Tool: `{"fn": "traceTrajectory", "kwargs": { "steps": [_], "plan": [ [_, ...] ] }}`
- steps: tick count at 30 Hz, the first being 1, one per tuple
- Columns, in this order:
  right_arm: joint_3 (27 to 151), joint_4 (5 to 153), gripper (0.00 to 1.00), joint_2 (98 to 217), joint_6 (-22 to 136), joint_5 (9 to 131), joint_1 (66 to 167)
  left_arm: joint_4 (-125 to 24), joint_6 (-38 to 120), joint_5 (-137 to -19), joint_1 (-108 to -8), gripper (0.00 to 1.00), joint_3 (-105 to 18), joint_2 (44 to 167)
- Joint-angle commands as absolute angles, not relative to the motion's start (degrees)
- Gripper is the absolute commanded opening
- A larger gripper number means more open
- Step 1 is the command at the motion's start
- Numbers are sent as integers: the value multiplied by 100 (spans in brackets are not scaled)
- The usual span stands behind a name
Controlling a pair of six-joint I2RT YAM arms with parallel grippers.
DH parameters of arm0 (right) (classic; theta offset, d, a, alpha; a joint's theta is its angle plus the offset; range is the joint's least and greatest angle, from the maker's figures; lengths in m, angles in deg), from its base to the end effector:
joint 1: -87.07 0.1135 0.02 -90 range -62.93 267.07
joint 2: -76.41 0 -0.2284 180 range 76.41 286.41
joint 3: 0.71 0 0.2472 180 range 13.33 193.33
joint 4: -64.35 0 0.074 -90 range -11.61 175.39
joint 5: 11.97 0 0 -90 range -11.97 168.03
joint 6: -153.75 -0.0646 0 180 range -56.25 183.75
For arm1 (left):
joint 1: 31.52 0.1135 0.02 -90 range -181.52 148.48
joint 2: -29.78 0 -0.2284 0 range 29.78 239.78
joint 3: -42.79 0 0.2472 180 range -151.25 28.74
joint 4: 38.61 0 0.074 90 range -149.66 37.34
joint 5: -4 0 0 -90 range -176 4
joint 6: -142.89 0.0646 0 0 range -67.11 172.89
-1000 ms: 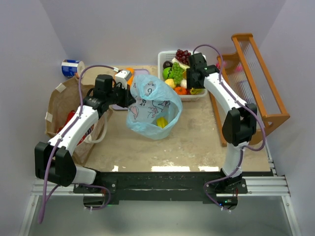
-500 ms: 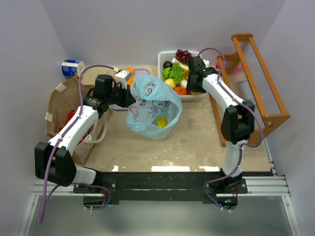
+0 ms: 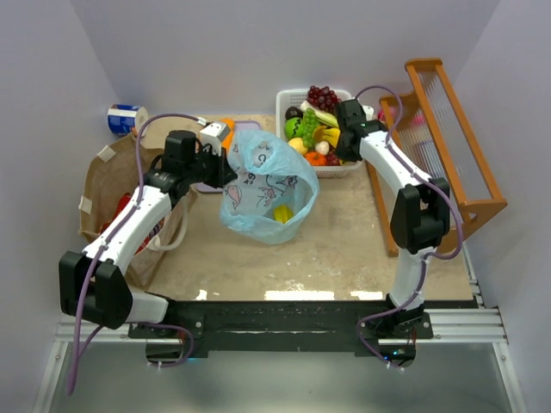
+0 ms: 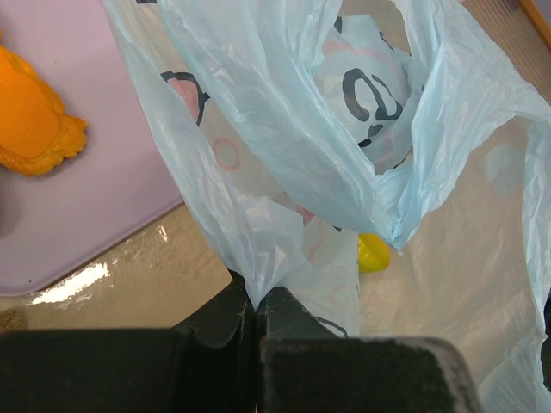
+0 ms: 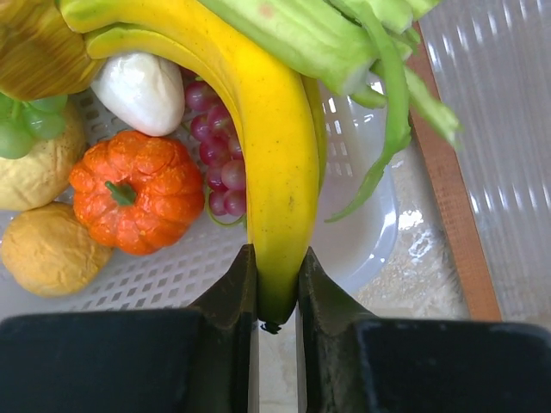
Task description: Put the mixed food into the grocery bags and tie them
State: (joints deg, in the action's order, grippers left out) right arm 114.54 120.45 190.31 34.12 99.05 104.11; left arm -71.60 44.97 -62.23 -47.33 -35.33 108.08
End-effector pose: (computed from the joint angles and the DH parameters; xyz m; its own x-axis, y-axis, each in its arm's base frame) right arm 0.4248 0.1060 0.2185 -0.7161 0.2632 -0.6465 0.3203 0.9468 0.0307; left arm 0.3126 -0.1156 0.2635 -0.6005 0.0390 -0.7987 0.4959 0.8016 -0.3338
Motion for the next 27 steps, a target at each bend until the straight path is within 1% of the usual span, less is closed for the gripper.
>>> {"fn": "traceTrajectory", "kwargs": {
  "steps": [1, 9, 12, 14, 19, 20, 23, 26, 27],
  "plan": [
    [11283, 11734, 0, 18171, 3588, 9746, 10448, -6936, 4454, -6236, -4734, 0, -3515, 10554],
    [10948, 11170, 0, 17151, 4027, 9781, 10500, -6936, 4446, -6236, -4734, 0, -3506, 10580],
    [10773, 10864, 0, 16642, 4492, 9764, 10693, -6927, 4446, -6288, -4734, 0, -3498, 10580],
    [10667, 10784, 0, 16229, 4853, 9545, 10877, -6892, 4428, -6323, -4734, 0, -3480, 10571],
    [10193, 10476, 0, 15508, 5407, 8070, 11439, -6865, 4428, -6438, -4734, 0, -3454, 10589],
    [10071, 10467, 0, 15385, 5425, 7528, 11510, -6874, 4419, -6455, -4734, 0, -3445, 10615],
    [9746, 10318, 0, 15165, 5443, 6603, 11817, -6865, 4428, -6491, -4734, 0, -3445, 10650],
    [9290, 9879, 0, 15059, 5215, 5670, 12134, -6865, 4419, -6517, -4734, 0, -3445, 10659],
    [9139, 9504, 0, 15015, 5101, 5180, 12205, -6874, 4419, -6543, -4734, 0, -3445, 10650]
  ]
}}
